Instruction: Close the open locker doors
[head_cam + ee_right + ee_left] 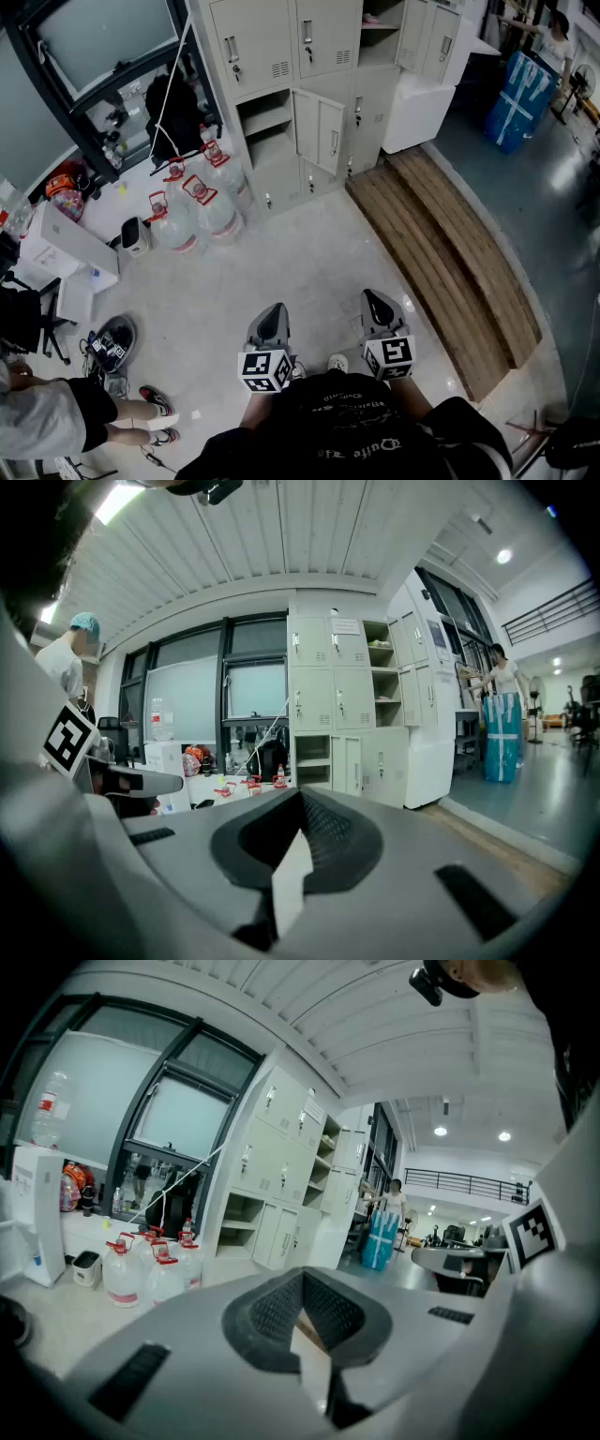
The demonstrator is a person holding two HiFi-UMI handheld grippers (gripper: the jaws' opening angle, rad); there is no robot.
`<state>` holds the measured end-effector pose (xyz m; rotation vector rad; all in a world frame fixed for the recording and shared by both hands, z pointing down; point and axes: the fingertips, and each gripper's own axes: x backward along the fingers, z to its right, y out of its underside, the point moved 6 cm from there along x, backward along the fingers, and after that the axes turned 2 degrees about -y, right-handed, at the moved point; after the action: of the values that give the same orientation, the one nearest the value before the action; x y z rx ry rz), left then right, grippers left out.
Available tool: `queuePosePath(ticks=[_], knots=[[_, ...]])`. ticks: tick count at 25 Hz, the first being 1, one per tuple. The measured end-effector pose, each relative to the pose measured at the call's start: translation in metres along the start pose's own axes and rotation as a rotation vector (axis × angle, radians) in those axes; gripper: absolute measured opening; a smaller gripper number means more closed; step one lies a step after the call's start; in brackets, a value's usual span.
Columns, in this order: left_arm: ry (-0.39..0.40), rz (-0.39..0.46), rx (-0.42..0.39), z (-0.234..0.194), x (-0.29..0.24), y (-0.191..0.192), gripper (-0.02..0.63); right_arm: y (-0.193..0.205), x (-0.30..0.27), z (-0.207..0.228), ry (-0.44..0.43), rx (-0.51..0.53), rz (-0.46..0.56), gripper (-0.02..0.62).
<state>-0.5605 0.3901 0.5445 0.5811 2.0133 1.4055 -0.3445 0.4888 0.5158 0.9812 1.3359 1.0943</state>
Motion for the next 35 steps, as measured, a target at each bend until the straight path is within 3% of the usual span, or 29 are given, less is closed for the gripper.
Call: queuePosePath(ticks=[8, 18, 25, 30, 35], knots=[[0.014, -0.011, -0.016, 0.024, -0.002, 0.005, 0.006, 0.002, 0.008, 0.012, -0.026, 0.011, -0.006, 0.003], [-0.001, -0.014, -0.018, 0.072, -0.030, 0.015, 0.006, 0.006, 0.016, 0.071, -0.078, 0.010, 0.010, 0.005], [0.006, -0.052, -0.040, 0.090, -0.045, 0.024, 0.006, 0.018, 0.016, 0.093, -0.065, -0.007, -0.008, 0.005], [0.018, -0.059, -0.036, 0.084, -0.067, 0.022, 0.008, 0.019, 0.006, 0.102, -0.034, -0.024, -0.052, 0.005], [0.049, -0.064, -0.042, 0.071, -0.105, 0.015, 0.007, 0.015, -0.018, 0.119, 0.028, -0.029, -0.021, 0.005]])
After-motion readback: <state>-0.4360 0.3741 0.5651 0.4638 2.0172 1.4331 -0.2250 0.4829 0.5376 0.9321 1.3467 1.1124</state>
